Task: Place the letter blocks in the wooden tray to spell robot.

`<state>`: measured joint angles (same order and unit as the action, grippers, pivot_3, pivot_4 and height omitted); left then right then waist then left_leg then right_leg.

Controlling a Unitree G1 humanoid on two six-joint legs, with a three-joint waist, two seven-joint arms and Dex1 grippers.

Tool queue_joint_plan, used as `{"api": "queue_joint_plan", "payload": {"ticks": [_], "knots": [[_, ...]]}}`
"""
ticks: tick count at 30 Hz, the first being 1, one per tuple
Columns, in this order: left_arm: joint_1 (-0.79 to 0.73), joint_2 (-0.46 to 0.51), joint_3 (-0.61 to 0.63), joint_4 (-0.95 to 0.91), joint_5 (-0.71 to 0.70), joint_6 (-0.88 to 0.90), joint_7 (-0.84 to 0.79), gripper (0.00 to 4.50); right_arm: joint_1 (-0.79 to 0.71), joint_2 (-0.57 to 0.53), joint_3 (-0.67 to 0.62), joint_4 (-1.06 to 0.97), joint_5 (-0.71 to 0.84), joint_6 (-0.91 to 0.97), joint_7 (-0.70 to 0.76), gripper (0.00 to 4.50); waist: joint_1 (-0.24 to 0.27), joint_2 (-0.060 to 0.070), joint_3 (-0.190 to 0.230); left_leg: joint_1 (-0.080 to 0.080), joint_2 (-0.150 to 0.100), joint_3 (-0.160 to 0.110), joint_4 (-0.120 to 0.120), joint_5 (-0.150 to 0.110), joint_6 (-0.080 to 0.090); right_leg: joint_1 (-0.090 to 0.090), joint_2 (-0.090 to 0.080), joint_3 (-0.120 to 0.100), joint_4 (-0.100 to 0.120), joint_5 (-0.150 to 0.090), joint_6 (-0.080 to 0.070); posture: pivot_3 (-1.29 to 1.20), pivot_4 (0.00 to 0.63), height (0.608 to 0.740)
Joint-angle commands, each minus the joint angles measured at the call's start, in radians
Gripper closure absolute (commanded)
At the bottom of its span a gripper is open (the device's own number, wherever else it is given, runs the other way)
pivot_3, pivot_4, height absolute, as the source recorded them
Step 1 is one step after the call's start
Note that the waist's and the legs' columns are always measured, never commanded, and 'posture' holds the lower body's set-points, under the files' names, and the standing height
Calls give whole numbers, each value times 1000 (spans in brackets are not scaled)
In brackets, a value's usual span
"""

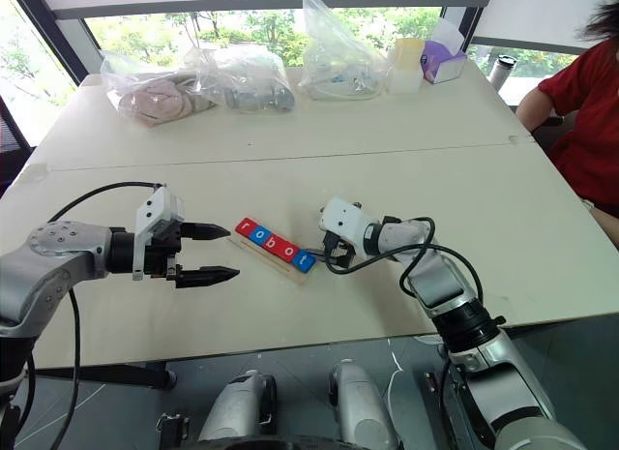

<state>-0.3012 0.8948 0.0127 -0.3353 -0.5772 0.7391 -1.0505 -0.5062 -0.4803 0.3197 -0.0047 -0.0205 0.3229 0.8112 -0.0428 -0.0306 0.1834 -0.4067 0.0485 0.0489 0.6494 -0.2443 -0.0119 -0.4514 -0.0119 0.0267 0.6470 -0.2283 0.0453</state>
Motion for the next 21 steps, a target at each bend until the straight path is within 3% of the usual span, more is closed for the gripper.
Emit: {"api": "queue_joint_plan", "payload": {"ticks": [1,8,14,18,21], "knots": [[-18,5,3,-19,0,3,3,0,-6,9,-16,-21,4,1,-5,54,0,0,0,0,0,0,0,0,0,0,0,0,0,0,0,0,150,740],[-24,-2,-4,-16,3,1,11,0,-1,24,-12,-29,-4,6,-23,54,0,0,0,0,0,0,0,0,0,0,0,0,0,0,0,0,150,740],[-33,-25,42,-8,-54,53,35,0,-29,-7,-112,-37,8,34,-75,54,2,0,0,0,0,0,1,0,0,0,0,0,0,0,0,0,150,740],[22,5,71,-16,-49,57,35,0,7,-33,-208,-180,119,206,-45,54,1,0,0,0,0,0,1,0,0,0,0,0,0,0,0,0,150,740],[113,45,139,-27,-90,103,19,0,114,-83,-316,-396,314,433,23,54,1,0,0,0,1,0,-1,0,0,0,0,0,1,2,3,0,150,740]]}}
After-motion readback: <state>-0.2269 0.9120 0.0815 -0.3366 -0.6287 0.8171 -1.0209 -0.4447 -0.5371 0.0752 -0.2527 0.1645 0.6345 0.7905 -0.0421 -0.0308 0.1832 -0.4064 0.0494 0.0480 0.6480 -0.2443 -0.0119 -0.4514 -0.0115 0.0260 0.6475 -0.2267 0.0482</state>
